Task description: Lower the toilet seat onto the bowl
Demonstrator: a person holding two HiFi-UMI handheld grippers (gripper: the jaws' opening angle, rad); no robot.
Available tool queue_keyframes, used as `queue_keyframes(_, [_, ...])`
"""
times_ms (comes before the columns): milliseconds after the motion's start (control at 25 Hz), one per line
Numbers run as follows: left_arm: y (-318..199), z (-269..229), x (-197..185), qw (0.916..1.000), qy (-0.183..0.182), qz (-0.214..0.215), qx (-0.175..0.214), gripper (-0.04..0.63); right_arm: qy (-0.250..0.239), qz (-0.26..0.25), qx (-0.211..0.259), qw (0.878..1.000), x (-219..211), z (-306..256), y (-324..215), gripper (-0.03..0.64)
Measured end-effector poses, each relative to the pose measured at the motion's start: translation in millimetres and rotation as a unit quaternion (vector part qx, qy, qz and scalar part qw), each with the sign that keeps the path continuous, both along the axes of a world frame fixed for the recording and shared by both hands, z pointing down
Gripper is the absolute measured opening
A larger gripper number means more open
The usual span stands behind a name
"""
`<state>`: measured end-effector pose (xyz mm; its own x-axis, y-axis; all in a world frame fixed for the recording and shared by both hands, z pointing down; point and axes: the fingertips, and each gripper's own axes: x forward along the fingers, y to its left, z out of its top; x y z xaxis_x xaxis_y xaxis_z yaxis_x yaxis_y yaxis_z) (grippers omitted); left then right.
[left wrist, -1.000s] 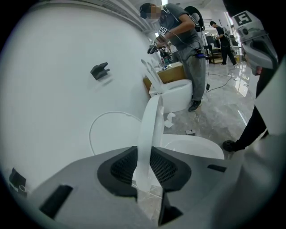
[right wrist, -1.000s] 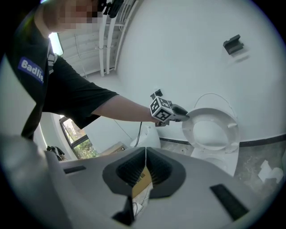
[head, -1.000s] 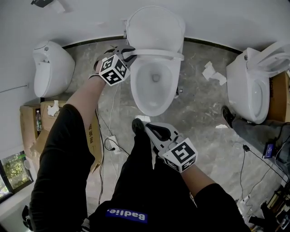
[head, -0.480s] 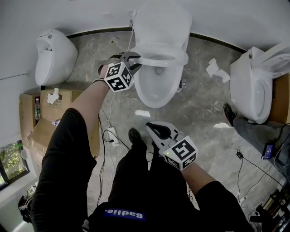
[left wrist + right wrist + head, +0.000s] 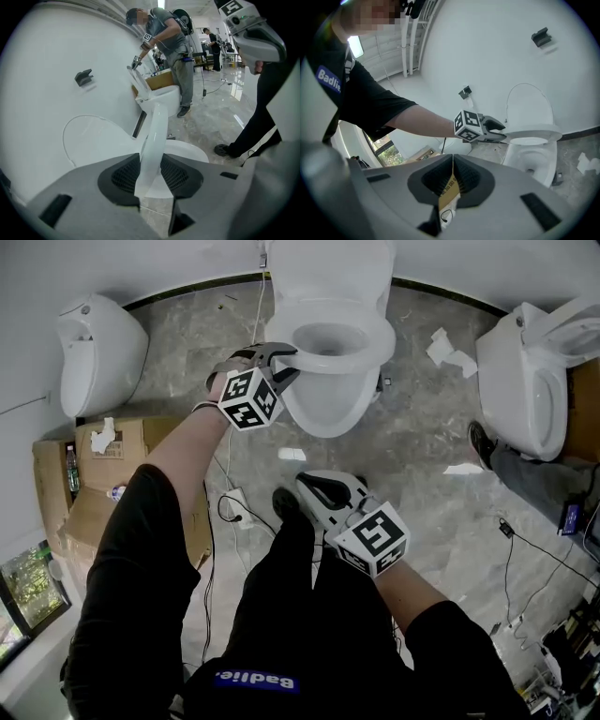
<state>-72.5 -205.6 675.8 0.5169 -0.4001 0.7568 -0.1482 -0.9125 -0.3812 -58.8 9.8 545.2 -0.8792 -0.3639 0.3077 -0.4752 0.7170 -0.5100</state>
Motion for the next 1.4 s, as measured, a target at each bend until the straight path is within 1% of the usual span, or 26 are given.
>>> queue_keyframes(280, [27,25,3,0.9995,-0.002,0.03,-0.003,0.144,0.004,0.014,-0.017,1.0,-11,19,22,0.028])
queue_keyframes(480, [49,46,3,0.9982,-0.017,0.055,-0.017,0.152,0.002,0.029,-0.018,0.999,-14,21,28,0.028])
queue_keyframes(760, [73,72,3,0.9943,-0.039,0.096,-0.028,0.151,0.0,0.04,-0.04,0.998,-22,40,42,0.028])
queue_keyframes(960, [94,101,2,0.9908,-0.056,0.118,-0.037,0.152,0.013,0.039,-0.024,0.999,-25,55,45,0.028])
queue_keyframes(1200, [114,131,3,0.9868,-0.069,0.138,-0.048,0.156,0.019,0.043,-0.001,0.999,-27,71,28,0.028])
queue_keyframes(1400, [126,158,1,0.9828,-0.088,0.152,-0.056,0.16,0.021,0.051,0.012,0.998,-26,81,13,0.028])
